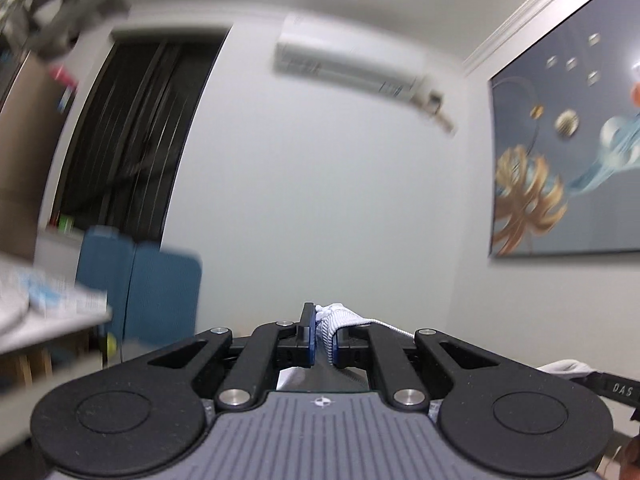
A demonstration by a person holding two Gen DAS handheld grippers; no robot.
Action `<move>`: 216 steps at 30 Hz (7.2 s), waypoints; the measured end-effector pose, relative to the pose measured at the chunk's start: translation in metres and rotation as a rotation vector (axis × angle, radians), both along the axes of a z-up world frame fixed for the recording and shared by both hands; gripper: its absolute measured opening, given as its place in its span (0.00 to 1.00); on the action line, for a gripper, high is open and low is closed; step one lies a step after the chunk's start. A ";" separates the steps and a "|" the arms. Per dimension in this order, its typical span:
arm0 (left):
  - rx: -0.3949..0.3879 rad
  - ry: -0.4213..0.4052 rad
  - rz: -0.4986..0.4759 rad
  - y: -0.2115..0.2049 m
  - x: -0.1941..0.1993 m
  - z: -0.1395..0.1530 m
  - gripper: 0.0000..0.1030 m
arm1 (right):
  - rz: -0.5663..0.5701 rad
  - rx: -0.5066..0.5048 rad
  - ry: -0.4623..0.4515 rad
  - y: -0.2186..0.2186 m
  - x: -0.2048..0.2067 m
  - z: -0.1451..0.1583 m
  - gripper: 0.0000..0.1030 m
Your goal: Fold clothes
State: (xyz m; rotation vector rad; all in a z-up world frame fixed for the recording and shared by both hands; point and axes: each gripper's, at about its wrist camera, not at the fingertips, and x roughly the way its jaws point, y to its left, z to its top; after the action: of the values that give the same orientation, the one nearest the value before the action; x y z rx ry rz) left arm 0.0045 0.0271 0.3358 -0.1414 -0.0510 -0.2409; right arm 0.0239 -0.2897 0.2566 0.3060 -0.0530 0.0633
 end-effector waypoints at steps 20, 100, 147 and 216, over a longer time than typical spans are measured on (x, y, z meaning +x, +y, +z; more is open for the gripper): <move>0.069 -0.034 -0.037 -0.038 -0.035 0.079 0.07 | -0.021 -0.052 -0.114 -0.022 -0.054 0.074 0.04; -0.228 0.880 -0.007 0.014 0.192 -0.404 0.80 | -0.083 0.662 0.865 -0.168 0.288 -0.429 0.19; -0.389 0.790 0.109 0.084 0.182 -0.395 0.75 | 0.270 0.011 0.729 0.102 0.349 -0.359 0.07; 0.022 0.786 -0.322 -0.138 0.294 -0.413 0.74 | 0.118 -0.008 0.598 -0.014 0.123 -0.334 0.03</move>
State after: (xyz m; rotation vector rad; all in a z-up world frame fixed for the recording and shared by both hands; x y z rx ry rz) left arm 0.2984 -0.1104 -0.0774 -0.2138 0.7602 -0.4926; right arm 0.1465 -0.3034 -0.0774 0.3097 0.5592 0.0872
